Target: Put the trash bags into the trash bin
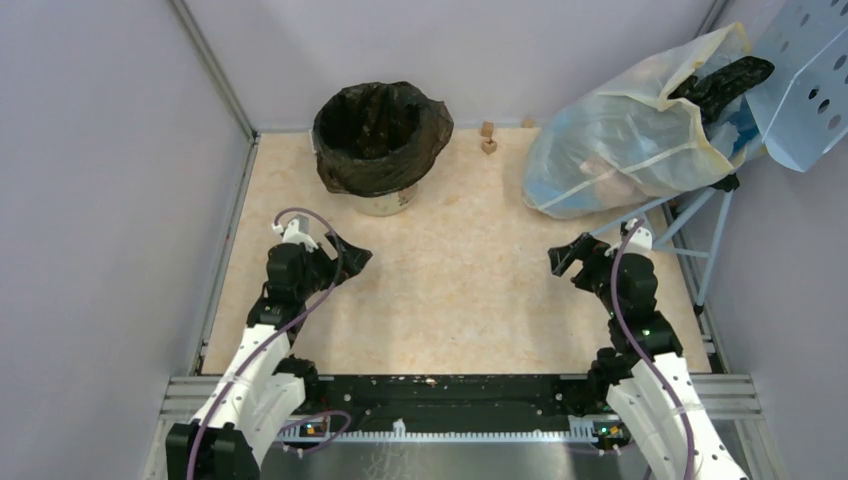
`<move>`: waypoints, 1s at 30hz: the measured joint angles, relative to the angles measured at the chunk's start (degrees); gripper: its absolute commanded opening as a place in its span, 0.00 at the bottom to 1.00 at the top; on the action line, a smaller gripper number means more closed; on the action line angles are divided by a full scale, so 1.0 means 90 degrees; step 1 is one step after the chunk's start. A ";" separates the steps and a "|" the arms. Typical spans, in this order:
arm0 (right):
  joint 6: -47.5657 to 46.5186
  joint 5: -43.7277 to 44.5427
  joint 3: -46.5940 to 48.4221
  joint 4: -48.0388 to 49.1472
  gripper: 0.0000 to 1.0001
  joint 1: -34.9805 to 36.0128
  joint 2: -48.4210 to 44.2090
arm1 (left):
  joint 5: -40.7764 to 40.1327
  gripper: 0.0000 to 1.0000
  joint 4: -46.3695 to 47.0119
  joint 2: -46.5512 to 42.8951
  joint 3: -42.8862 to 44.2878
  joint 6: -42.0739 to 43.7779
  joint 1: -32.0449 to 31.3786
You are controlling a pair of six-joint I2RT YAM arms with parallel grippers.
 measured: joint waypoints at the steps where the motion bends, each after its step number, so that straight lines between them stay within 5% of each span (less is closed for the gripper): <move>1: 0.0005 0.0019 0.0000 0.0000 0.97 0.0000 0.0019 | 0.0058 0.99 0.0034 0.0000 0.0000 -0.0022 0.0000; 10: 0.0143 0.0233 0.0459 -0.0580 0.96 0.0000 0.0085 | 0.0794 0.99 0.0369 -0.0041 -0.0114 -0.0199 0.0000; 16: -0.0075 0.0396 0.1503 -0.1151 0.84 0.0000 0.0185 | 0.1596 0.96 0.1032 0.0046 -0.0384 -0.0440 -0.0117; 30: -0.1319 0.1853 0.5340 -0.1834 0.84 0.0000 0.1734 | 0.1287 0.94 0.2118 0.1649 0.0792 -0.0143 -0.2744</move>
